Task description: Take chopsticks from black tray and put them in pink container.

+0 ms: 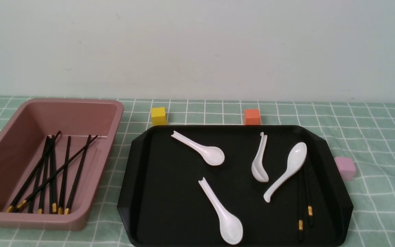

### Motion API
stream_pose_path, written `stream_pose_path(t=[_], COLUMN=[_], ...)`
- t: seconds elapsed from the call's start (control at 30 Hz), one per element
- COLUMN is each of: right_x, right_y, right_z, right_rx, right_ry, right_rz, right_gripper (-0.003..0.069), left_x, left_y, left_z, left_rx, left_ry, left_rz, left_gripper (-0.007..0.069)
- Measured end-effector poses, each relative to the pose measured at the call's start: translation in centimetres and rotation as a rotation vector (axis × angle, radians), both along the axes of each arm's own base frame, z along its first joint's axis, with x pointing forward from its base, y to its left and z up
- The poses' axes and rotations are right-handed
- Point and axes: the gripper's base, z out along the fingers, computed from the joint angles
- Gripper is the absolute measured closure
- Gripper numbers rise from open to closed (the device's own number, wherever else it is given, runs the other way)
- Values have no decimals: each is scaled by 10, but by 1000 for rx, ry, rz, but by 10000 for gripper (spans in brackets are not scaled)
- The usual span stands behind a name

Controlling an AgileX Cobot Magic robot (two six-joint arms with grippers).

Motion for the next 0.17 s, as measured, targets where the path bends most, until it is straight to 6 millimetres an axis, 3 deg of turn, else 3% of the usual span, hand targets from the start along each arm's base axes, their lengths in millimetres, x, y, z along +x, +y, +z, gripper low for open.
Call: stream_pose_path(t=[0.17], right_x=[0], right_y=[0], right_z=[0], right_rx=[0], right_ry=[0], right_rz=[0], right_gripper=[496], left_x=[0], left_y=[0], left_z=[0], left_rx=[0], left_ry=[0], left_rz=[0], left_gripper=[386])
